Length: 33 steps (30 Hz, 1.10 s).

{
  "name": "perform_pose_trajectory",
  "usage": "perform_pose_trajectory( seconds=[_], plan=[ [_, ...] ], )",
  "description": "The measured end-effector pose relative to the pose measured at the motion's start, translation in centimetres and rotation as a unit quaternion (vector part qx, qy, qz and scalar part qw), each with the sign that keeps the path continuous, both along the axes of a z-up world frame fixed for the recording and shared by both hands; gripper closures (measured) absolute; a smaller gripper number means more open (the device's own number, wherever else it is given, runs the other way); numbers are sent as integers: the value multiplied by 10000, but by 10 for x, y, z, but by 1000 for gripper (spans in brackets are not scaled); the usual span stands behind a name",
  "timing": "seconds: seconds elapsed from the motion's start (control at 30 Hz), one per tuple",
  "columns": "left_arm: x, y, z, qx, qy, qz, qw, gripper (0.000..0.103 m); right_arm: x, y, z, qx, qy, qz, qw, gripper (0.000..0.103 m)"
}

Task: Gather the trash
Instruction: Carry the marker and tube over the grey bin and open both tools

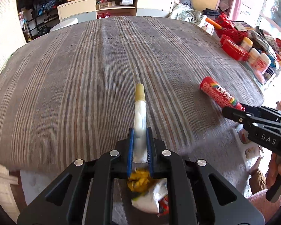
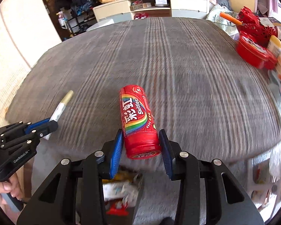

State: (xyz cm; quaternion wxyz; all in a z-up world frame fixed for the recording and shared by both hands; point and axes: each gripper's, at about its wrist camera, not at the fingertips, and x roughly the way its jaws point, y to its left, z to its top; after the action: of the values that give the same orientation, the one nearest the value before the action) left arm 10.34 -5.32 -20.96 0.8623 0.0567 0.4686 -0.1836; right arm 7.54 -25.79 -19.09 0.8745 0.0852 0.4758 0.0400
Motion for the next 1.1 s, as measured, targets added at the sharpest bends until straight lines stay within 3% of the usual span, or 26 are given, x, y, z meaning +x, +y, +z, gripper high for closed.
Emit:
perform_pose_trajectory(
  seconds=[0.23, 0.4, 0.6, 0.93, 1.1],
  plan=[
    [-64, 6, -2, -56, -126, -53, 9999, 91, -59, 26, 2, 147, -144, 299, 9993, 65],
    [-96, 11, -14, -214, 3, -49, 9998, 91, -87, 42, -2, 223, -133, 501, 9984, 67],
    [-124, 8, -45, -252, 281, -82, 9993, 91, -109, 57, -37, 288, 223, 656, 9972, 67],
    [-120, 4, -115, -136, 1064, -31, 9942, 92, -92, 59, -97, 541, 956, 468, 9928, 67],
    [-109, 7, -135, -279, 1370, 69, 9901, 91, -80, 57, -112, 581, 1050, 379, 9920, 67]
  ],
)
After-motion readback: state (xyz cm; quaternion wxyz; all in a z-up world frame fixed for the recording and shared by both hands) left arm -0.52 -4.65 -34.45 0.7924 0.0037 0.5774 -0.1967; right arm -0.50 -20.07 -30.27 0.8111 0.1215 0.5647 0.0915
